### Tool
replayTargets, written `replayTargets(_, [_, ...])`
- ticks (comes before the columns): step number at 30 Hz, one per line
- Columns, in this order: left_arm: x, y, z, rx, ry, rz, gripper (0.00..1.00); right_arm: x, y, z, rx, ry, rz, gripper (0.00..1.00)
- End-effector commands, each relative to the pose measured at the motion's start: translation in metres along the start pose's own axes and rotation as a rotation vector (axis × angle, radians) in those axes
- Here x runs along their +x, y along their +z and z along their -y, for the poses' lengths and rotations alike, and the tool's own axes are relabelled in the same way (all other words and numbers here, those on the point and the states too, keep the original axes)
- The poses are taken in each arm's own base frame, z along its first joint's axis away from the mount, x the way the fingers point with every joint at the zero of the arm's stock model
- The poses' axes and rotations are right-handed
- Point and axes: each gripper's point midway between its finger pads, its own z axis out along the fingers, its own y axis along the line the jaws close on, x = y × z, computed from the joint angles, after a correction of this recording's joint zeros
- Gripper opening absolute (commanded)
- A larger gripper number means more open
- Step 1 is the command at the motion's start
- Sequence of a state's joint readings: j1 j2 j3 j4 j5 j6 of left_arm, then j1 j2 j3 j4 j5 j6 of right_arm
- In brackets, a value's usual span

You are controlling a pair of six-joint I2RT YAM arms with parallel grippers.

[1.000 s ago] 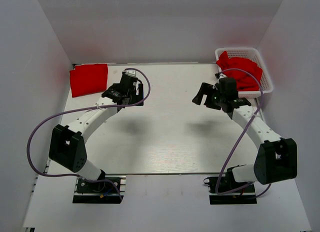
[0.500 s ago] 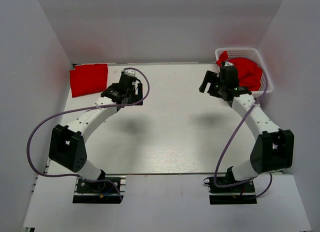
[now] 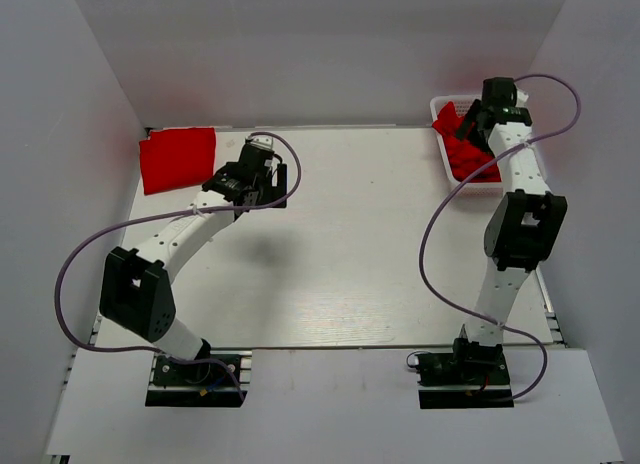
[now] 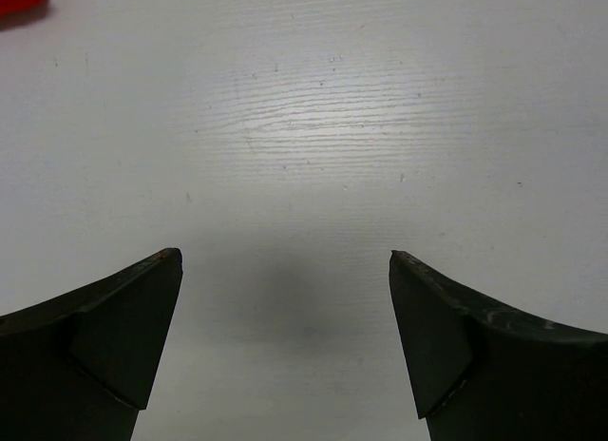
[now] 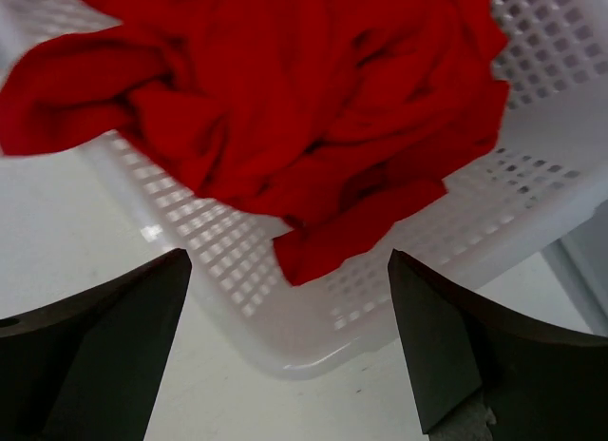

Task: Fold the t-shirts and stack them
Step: Grab crumpled tshirt from bin with the right arm

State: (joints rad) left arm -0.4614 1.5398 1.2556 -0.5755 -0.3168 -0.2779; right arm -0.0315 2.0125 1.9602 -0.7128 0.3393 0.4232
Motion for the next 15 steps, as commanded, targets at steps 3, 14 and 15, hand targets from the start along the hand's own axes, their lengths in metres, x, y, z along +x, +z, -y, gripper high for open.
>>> replayTargets(3, [-0.023, 0.002, 0.007, 0.029, 0.006, 0.037, 1.00, -0.011, 0.022, 0.054, 0.102, 0.011, -0.050, 0.90])
replayTargets(14, [-0.024, 0.025, 0.019, 0.046, 0.022, 0.011, 1.00, -0.042, 0.075, 0.044, -0.052, -0.018, 0.052, 0.84])
replayTargets(15, [-0.022, 0.028, 0.020, 0.044, 0.024, 0.003, 1.00, -0.039, 0.079, 0.041, -0.069, -0.014, 0.042, 0.82])
